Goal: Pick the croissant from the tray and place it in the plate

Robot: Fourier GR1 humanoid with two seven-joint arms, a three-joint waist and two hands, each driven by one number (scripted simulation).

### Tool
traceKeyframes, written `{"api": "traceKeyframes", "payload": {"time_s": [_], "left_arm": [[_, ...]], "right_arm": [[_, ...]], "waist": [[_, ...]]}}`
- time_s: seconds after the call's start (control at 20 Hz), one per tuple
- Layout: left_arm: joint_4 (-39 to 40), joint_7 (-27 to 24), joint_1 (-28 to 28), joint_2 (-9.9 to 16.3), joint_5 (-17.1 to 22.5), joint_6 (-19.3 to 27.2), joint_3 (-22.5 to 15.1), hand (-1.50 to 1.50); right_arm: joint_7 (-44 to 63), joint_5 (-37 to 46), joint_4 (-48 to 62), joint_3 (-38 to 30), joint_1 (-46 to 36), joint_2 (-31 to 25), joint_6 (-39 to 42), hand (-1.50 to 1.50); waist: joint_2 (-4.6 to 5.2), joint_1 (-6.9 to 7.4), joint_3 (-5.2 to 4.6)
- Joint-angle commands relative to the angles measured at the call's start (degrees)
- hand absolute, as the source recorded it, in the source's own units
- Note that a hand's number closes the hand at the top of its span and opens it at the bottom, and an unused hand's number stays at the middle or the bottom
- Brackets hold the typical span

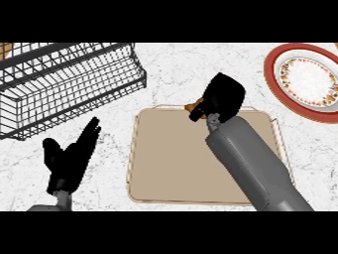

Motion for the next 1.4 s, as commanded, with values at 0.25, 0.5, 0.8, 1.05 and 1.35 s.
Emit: {"api": "traceKeyframes", "payload": {"time_s": [0.25, 0.5, 0.8, 1.05, 1.35], "left_arm": [[1.5, 1.4, -2.8, -0.2, -0.2, -1.2, -1.2, 0.00], [1.8, 0.8, -1.5, -1.4, -0.5, -0.4, -1.7, 0.00], [1.5, 0.8, -1.5, -0.9, -0.8, -0.3, -1.3, 0.00], [0.7, 2.1, -1.0, -0.3, -0.2, -0.1, -0.4, 0.00], [0.2, 1.4, -0.4, -0.8, -0.2, -0.3, -0.7, 0.00]], "right_arm": [[10.9, 15.3, 10.6, -11.3, -15.3, -6.1, -14.4, 1.50], [13.9, 21.8, 12.3, -17.1, -16.5, -6.8, -22.3, 1.50], [15.2, 28.4, 12.4, -24.7, -15.5, -8.0, -30.7, 1.50], [12.7, 34.7, 13.8, -30.6, -12.8, -9.8, -38.3, 1.50], [10.6, 40.7, 16.6, -39.2, -8.2, -13.6, -44.6, 1.50]], "waist": [[1.55, 2.72, -0.28], [1.48, 2.68, -0.15], [1.07, 1.52, -0.05], [0.72, 0.93, -0.06], [0.77, 0.40, -0.02]]}}
